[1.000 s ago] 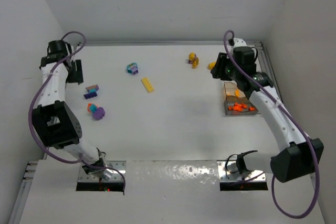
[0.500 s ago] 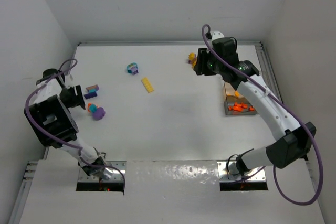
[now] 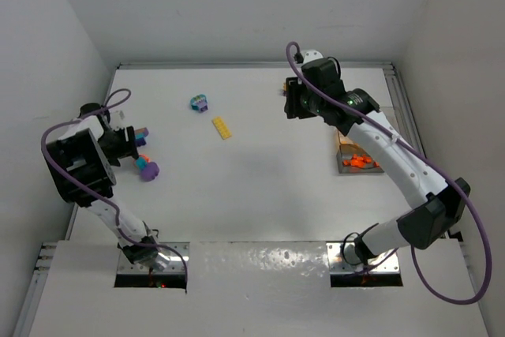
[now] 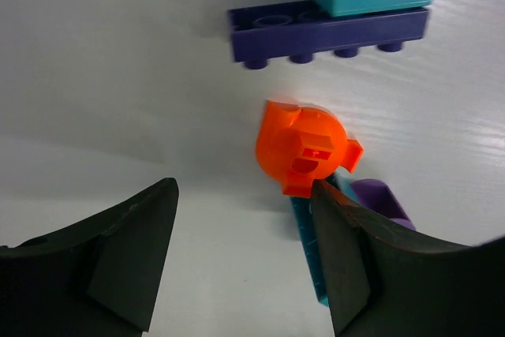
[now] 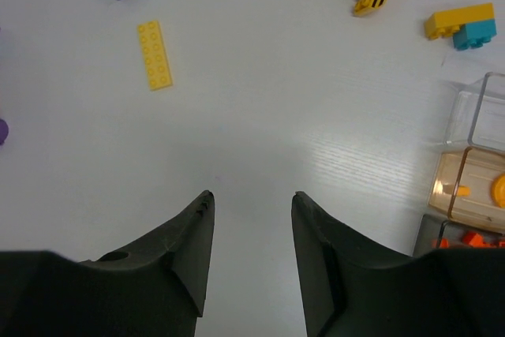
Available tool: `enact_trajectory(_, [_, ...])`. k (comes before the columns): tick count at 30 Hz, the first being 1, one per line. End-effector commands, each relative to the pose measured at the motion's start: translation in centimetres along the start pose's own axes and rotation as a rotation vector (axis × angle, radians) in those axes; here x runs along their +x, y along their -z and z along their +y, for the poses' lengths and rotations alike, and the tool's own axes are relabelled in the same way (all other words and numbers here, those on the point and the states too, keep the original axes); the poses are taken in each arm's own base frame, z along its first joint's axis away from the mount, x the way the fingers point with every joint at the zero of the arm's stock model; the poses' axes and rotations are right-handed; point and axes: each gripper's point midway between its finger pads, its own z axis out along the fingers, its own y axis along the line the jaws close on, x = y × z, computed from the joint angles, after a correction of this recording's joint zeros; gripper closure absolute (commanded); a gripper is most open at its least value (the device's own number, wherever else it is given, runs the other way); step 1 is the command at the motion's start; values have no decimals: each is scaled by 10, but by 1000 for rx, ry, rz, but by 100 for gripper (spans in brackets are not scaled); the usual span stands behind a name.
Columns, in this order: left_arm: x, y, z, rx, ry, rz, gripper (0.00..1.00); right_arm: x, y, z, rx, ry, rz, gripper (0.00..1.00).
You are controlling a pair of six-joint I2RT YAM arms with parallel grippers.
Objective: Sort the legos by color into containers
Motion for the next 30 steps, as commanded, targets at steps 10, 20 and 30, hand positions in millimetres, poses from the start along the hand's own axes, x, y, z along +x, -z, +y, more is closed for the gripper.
enact_trajectory(10, [2,-10,-33,41,-82,-1,33,-12,20,2,24,19,-40,56])
enact_trajectory(20, [4,-23,-36,40,-83,13,33,-16,25,5,30,32,-46,56])
enact_trajectory(30, [4,-32,-43,6,-107,6,48,-20,28,9,40,42,-56,57])
